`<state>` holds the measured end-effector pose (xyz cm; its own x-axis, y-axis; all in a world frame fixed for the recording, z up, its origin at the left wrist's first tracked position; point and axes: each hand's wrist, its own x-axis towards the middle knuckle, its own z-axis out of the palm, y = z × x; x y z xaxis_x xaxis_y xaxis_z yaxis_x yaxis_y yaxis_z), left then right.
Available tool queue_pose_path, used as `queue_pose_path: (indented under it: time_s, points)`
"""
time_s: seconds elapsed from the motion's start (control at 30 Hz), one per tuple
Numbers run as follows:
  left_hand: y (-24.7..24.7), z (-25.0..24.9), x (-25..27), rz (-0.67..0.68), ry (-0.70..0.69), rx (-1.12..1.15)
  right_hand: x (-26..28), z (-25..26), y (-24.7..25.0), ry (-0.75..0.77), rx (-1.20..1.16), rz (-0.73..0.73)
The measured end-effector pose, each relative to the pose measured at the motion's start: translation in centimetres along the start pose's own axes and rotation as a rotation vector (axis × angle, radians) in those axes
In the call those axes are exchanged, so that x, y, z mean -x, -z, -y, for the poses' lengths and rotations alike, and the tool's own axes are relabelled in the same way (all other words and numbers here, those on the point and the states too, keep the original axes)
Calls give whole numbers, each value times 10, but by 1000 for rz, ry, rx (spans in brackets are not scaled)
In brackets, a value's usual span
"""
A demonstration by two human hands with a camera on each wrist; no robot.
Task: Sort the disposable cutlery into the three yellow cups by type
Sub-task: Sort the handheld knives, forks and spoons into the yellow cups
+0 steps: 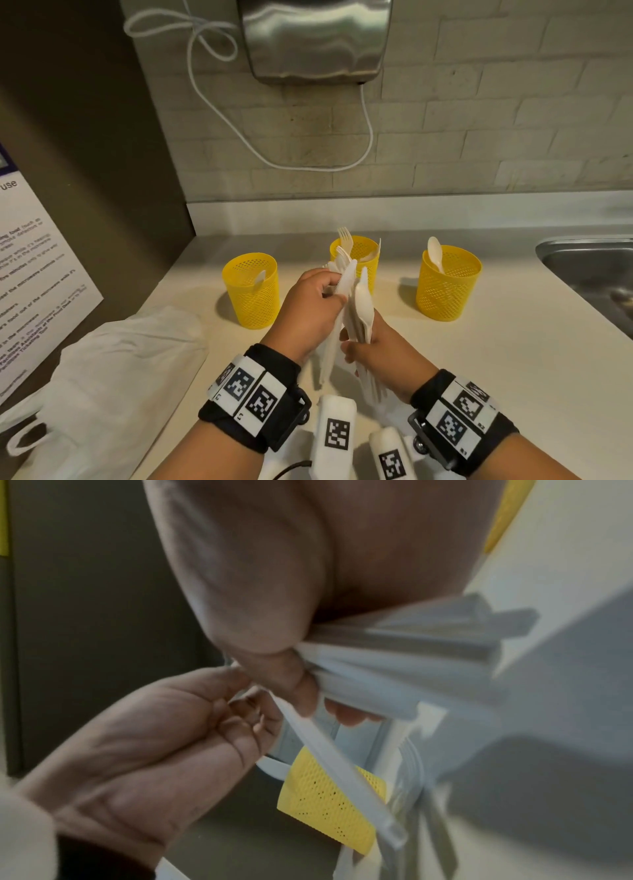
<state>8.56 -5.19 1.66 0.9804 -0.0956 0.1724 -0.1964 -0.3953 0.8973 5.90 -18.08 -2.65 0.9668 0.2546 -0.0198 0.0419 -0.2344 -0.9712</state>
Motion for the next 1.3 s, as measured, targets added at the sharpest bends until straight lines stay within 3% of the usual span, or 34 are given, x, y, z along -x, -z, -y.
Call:
queue_pose_path:
  time_s: [0.13, 0.33, 0.47, 0.63, 0.77, 0.87, 0.97, 1.13, 1.23, 1.3]
  points:
    - [0, 0, 3, -52, 68, 194, 5, 3, 2, -74, -183, 44]
    - [11, -6, 2, -46, 132, 402, 5, -5, 6, -193, -743, 26]
    - [29, -14, -1, -172, 49, 391, -2, -5, 4, -200, -897, 1]
    - [69, -40, -10, -362, -117, 581, -6, -3, 1, -223, -986, -16]
    - [125, -50, -24, -518, -261, 372, -3, -7, 6, -187, -981, -26]
    - [142, -42, -44, -561, -171, 146, -3, -10, 11, -158, -974, -41]
    - [135, -30, -64, -567, -67, 153, -1, -8, 15, -133, -947, -48]
    - [113, 7, -73, -405, 161, 109, 4, -4, 20, -122, -939, -60]
    - [108, 19, -68, -314, 215, 73, 6, -4, 21, -131, -937, -70]
    - [116, 25, -60, -388, 192, 58, 7, -4, 22, -138, -910, -77]
